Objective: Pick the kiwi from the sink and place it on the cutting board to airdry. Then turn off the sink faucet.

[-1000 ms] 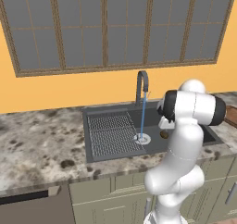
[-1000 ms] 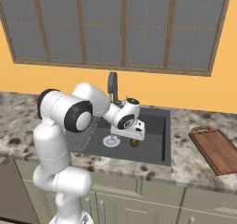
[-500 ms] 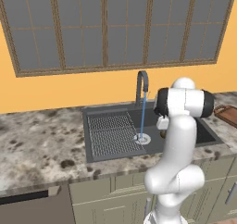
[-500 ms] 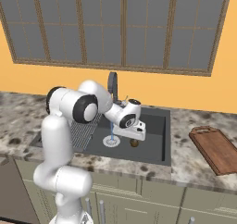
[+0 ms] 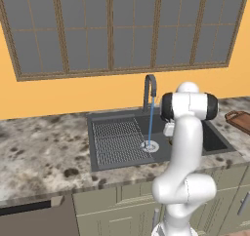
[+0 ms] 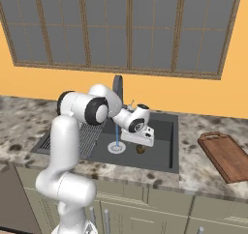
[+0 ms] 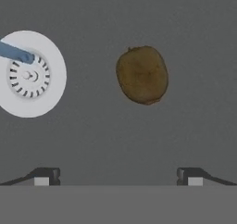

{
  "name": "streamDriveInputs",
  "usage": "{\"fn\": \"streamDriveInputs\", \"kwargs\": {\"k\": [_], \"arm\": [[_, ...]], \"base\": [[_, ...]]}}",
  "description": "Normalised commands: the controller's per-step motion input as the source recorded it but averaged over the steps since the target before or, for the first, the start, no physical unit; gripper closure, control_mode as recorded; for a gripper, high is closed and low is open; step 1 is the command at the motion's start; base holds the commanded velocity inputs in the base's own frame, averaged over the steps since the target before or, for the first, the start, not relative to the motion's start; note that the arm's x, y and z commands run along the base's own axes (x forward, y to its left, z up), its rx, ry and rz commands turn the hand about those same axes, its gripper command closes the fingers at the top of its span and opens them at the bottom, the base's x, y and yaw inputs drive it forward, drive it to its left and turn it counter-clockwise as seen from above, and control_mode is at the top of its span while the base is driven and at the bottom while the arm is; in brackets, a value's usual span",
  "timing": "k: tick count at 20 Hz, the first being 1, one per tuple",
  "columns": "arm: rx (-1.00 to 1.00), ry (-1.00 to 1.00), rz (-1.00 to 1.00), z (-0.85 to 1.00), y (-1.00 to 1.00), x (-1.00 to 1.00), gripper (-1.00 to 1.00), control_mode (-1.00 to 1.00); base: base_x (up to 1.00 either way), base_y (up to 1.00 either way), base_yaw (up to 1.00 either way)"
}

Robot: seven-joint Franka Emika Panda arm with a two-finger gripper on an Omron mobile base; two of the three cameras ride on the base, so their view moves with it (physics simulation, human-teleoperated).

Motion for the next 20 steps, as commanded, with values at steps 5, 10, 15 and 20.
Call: {"fn": "streamDriveInputs", "kwargs": {"k": [5,10,15,20], "arm": [[0.00,0.04,0.00,-0.23,-0.05,0.25,-1.00,-1.00],[0.01,0.04,0.00,-0.25,-0.05,0.23,-1.00,-1.00],[0.01,0.04,0.00,-0.23,-0.04,0.24,-1.00,-1.00],[0.00,0.04,0.00,-0.23,-0.02,0.23,-1.00,-1.00]], "base": [[0.00,0.00,0.00],[0.00,0.00,0.00],[0.00,0.00,0.00],[0.00,0.00,0.00]]}}
